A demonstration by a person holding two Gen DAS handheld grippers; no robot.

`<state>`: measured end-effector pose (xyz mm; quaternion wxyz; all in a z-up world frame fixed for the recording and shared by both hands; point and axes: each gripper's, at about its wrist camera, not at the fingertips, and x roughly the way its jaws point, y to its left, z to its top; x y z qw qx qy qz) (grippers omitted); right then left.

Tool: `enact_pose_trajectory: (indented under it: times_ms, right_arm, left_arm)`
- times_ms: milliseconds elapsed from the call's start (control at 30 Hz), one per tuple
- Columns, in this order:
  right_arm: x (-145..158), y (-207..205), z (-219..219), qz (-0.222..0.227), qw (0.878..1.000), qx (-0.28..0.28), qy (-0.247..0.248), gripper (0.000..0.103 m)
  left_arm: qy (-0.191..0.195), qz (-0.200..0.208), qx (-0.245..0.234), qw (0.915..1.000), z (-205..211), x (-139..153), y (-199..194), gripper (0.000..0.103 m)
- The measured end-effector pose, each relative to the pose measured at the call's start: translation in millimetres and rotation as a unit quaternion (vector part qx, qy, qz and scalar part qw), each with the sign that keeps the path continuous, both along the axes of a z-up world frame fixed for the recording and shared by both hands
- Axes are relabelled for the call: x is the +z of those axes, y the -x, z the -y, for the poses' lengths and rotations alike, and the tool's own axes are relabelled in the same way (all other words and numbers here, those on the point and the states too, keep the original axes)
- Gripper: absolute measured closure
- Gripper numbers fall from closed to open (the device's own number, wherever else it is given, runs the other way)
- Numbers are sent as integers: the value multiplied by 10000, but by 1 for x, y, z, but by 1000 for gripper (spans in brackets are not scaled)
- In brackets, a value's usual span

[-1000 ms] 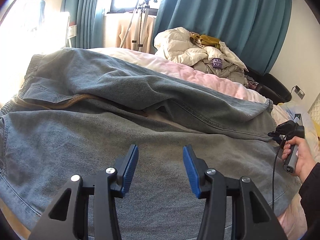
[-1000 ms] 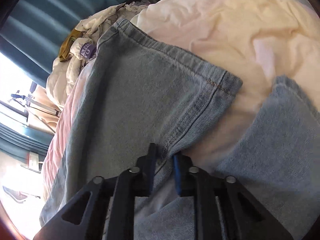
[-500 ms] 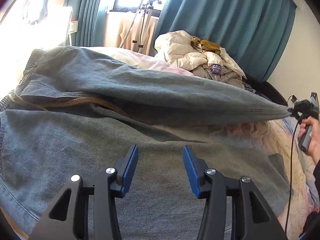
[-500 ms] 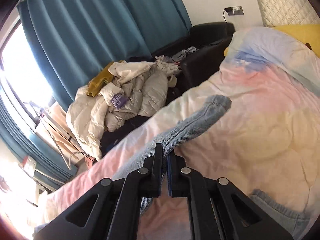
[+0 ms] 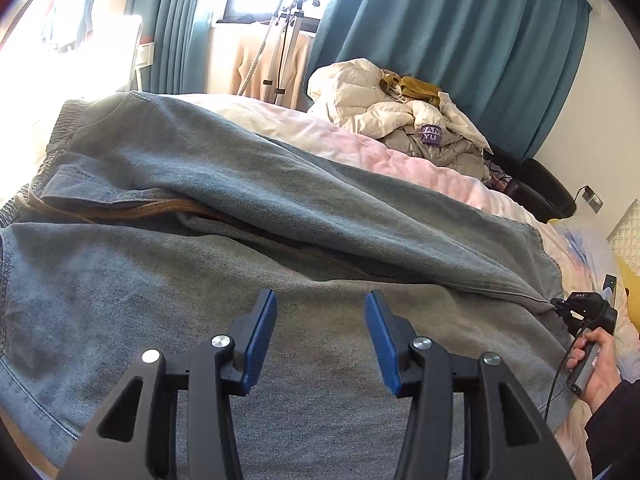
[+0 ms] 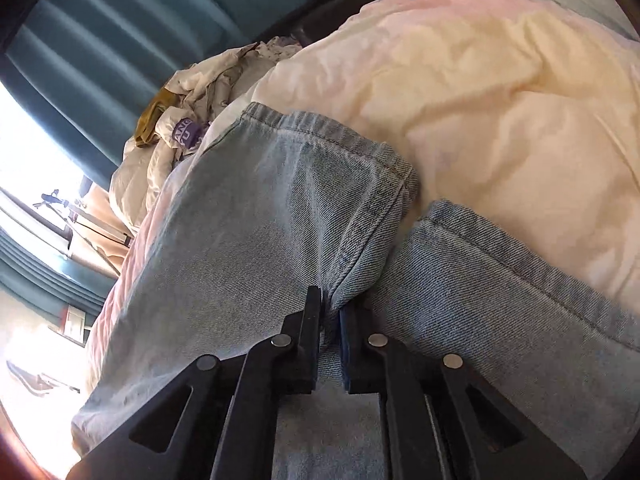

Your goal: Fold clothes

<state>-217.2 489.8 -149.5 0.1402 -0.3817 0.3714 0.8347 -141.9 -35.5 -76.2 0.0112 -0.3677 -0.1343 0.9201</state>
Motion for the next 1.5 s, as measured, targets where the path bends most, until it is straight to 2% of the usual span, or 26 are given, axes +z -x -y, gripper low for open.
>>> enact_pose_trajectory:
  times_ms: [100,200,367,500,600,733,867,1100,1167,1233,1300,1333,1500]
  right_arm:
    - [15,-17,8,60,9992,172,-347,92]
    - [31,-42,28,25,9936,661,-921,92]
    - [58,-86,61,-81,9830,1313,-1283,92]
    - [83,-121,88,-409,9761,1693,-1299,92]
    - [93,-147,107,-488,9704,1886,-1427,92]
    - [108,-165,117,-633,9663,1972,-1526,92]
    - [114,-174,111,-697,9699,1823,-1456,92]
    - [106,-179,84,-552,9819,1392,-1163,91]
    - [103,-180,76,-510,9847,1268,-1078,83]
    - [99,-183,66,-509,9893,1075,-851,60]
    - [94,-187,54,-520,9933,857,-574,44]
    - [92,-189,48,-525,9949,747,-436,40]
    - [78,-197,18,-528,9980,190,299,34]
  left_arm:
    - [-26,53,-19,10000,1,1,0,55]
    - [-13,69,-45,10000,1,3,-4,56]
    - [364,-61,-130,9992,-8,12,-15,55]
    - [682,-258,-242,9970,-16,21,-29,55]
    - [913,-407,-336,9944,-21,30,-41,55]
    - [976,-455,-480,9930,-22,40,-60,55]
    - [978,-353,-466,9935,-16,46,-80,55]
    - [234,105,171,9995,34,52,-95,55]
    - [-9,240,383,9990,54,50,-99,55]
    - [-320,378,637,9967,77,47,-106,55]
    - [-760,363,1039,9910,105,47,-116,56]
    - [-956,360,1244,9870,119,47,-121,56]
    - [-1860,291,2105,9593,183,44,-146,53]
